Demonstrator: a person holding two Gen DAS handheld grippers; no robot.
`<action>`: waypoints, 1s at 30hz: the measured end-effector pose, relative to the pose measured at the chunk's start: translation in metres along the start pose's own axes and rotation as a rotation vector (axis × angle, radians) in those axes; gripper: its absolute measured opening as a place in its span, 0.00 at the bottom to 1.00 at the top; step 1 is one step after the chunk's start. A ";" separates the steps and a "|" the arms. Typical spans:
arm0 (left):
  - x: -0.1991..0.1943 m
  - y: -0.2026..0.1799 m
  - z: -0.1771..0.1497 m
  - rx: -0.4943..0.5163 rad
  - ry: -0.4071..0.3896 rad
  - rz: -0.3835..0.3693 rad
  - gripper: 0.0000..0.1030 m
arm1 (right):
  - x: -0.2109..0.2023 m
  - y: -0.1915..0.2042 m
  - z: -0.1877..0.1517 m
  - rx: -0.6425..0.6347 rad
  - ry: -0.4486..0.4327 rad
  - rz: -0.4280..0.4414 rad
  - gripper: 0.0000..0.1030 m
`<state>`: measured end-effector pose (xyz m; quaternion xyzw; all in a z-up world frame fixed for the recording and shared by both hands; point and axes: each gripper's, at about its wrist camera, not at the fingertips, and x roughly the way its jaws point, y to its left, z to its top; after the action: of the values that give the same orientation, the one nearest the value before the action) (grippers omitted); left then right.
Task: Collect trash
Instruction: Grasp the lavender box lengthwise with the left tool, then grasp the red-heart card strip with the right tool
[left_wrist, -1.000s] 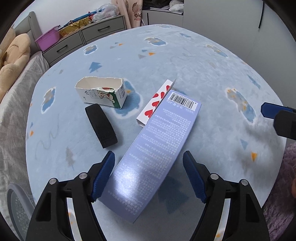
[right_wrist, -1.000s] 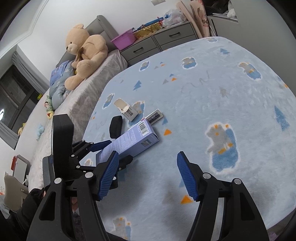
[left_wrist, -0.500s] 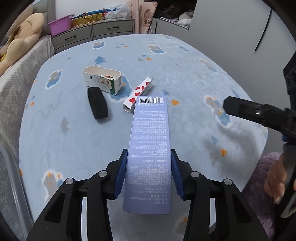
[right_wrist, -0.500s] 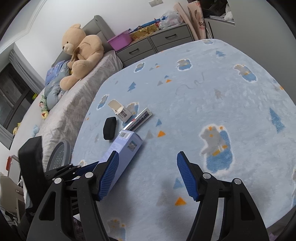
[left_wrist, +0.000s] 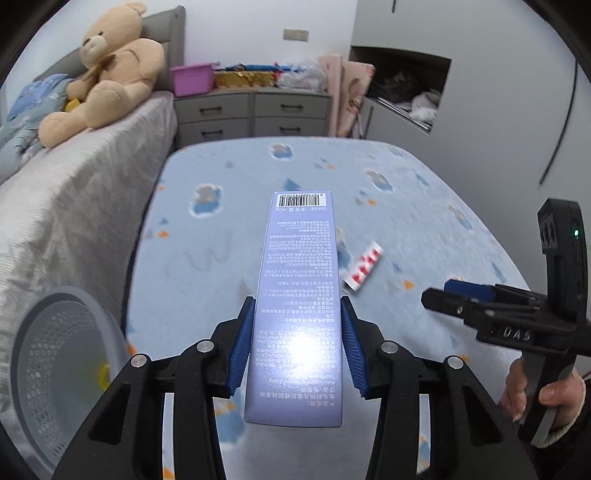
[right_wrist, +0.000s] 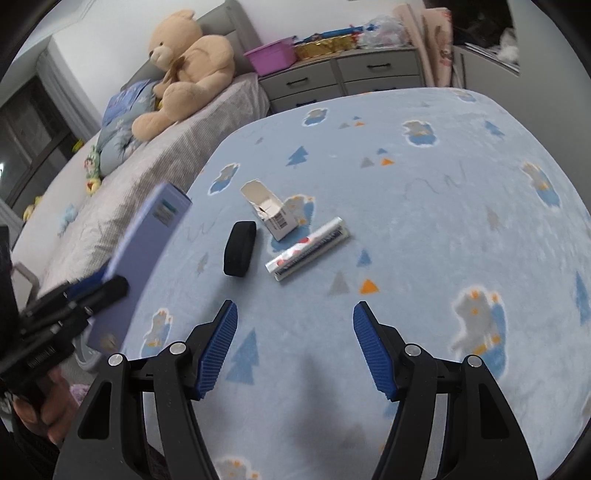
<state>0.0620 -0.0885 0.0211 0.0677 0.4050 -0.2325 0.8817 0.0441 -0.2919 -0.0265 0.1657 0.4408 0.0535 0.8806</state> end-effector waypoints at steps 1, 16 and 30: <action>-0.001 0.005 0.003 -0.007 -0.011 0.010 0.42 | 0.004 0.002 0.005 -0.021 0.007 0.000 0.66; 0.024 0.046 0.003 -0.133 -0.016 0.051 0.42 | 0.063 0.012 0.033 -0.304 0.106 -0.036 0.94; 0.031 0.055 0.000 -0.162 -0.011 0.075 0.42 | 0.101 0.018 0.034 -0.437 0.125 -0.109 0.94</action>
<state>0.1052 -0.0505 -0.0059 0.0098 0.4149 -0.1662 0.8945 0.1331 -0.2587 -0.0780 -0.0566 0.4808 0.1101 0.8680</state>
